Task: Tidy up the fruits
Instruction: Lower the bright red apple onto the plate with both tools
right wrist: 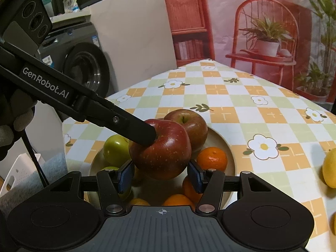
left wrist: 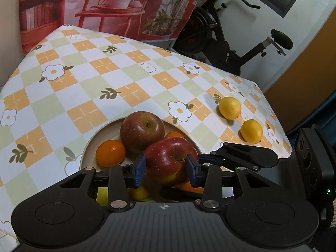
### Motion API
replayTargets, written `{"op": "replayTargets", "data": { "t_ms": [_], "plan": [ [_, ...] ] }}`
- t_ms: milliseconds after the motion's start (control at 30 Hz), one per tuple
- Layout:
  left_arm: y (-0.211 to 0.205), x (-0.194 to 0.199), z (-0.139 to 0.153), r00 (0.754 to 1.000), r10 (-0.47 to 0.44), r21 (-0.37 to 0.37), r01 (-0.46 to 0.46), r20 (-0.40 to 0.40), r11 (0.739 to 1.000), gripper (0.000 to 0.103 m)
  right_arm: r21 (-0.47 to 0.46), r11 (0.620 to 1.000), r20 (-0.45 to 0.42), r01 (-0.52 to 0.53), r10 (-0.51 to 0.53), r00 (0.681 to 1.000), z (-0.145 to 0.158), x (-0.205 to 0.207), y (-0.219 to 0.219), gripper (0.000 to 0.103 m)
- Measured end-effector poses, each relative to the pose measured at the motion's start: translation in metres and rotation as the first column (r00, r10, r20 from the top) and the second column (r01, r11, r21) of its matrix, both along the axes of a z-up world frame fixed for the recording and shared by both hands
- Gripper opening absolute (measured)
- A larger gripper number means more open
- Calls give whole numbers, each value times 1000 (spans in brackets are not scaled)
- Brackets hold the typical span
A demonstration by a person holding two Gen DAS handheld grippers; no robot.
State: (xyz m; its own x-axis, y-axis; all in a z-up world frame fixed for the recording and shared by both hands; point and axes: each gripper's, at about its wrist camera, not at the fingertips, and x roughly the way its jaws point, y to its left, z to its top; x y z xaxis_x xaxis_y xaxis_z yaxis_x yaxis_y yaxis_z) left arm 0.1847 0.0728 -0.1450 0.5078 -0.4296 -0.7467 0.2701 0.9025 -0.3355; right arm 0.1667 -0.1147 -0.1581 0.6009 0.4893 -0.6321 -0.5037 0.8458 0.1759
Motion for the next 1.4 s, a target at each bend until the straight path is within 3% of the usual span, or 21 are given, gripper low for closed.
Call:
{"op": "replayTargets", "data": {
  "t_ms": [667, 1400],
  "plan": [
    [10, 1, -6, 999, 31, 16, -31, -16, 999, 44, -107, 992, -9, -72, 71, 997, -4, 13, 21, 54],
    [7, 6, -14, 999, 32, 11, -32, -30, 999, 44, -203, 976, 65, -78, 93, 994, -10, 6, 25, 55]
  ]
}}
